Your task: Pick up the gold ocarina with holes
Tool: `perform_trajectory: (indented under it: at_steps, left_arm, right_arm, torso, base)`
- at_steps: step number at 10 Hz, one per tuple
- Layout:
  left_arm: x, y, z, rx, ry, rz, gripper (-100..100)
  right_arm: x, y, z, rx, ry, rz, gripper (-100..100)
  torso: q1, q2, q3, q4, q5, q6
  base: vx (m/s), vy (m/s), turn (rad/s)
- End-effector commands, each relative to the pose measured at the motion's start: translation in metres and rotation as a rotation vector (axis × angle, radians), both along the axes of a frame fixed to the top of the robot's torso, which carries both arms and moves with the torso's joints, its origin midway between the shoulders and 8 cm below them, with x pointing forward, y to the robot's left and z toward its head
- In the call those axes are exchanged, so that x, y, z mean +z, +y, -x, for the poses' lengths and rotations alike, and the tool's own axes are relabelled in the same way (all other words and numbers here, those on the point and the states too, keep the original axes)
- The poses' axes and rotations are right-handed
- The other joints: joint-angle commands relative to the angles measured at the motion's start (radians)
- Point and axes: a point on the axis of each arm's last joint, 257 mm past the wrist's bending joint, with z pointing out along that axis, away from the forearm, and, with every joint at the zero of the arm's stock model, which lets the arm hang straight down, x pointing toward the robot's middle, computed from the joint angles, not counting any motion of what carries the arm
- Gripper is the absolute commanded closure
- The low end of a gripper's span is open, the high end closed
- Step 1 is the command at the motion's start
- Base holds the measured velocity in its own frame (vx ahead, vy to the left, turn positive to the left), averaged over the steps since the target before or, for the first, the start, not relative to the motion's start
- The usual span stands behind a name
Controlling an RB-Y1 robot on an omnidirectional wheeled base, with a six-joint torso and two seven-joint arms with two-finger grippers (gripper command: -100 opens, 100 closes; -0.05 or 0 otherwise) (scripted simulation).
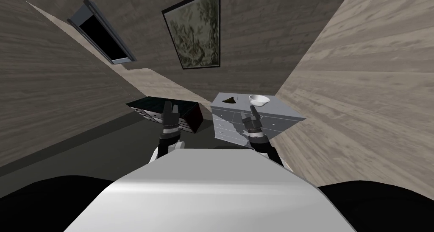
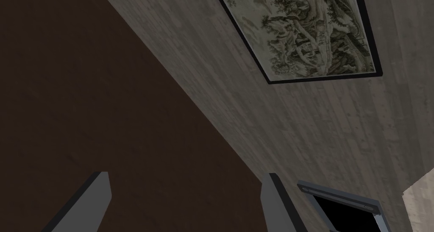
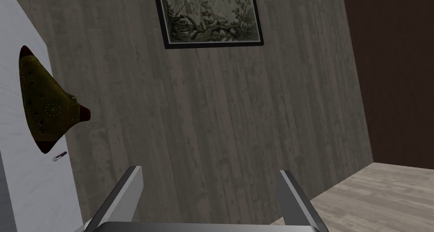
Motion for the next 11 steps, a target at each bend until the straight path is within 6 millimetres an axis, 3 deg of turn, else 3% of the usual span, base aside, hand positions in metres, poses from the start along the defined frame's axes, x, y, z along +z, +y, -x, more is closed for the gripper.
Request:
perform_trajectory:
  at_steps: [1,2,5,7,8,11]
  left_arm:
    - [0.000,0.000,0.000,0.000,0.000,0.000,0]
    - [0.000,0.000,0.000,0.000,0.000,0.000,0]
    - [0.000,0.000,0.000,0.000,0.000,0.000,0]
    - [0.000,0.000,0.000,0.000,0.000,0.000,0]
    - [0.000,0.000,0.000,0.000,0.000,0.000,0]
    - [0.000,0.000,0.000,0.000,0.000,0.000,0]
  right_arm:
    - [-0.014,0.020,0.001,0.054,0.047,0.025,-100]
    - [-0.016,0.022,0.002,0.065,0.052,0.043,-100]
    - [-0.048,0.056,0.010,0.159,0.141,0.110,-100]
    - [-0.054,0.062,0.014,0.187,0.154,0.137,-100]
    - [-0.072,0.077,0.021,0.229,0.199,0.169,-100]
    - [-0.103,0.098,0.039,0.318,0.269,0.256,-100]
  torso:
    - [0.000,0.000,0.000,0.000,0.000,0.000]
    - [0.001,0.000,0.000,0.000,0.000,0.000]
    - [-0.003,-0.002,-0.001,0.000,-0.001,0.000]
    - [0.001,-0.002,-0.001,0.000,0.000,0.000]
    - [-0.004,-0.003,-0.002,-0.001,-0.001,0.000]
    - [0.000,-0.004,-0.002,-0.001,0.000,0.000]
  base:
    - [-0.058,0.134,-0.018]
    - [-0.054,0.101,-0.016]
    - [-0.037,0.111,0.001]
    - [-0.023,0.093,-0.007]
    - [-0.008,0.081,0.035]
    - [-0.002,0.114,0.021]
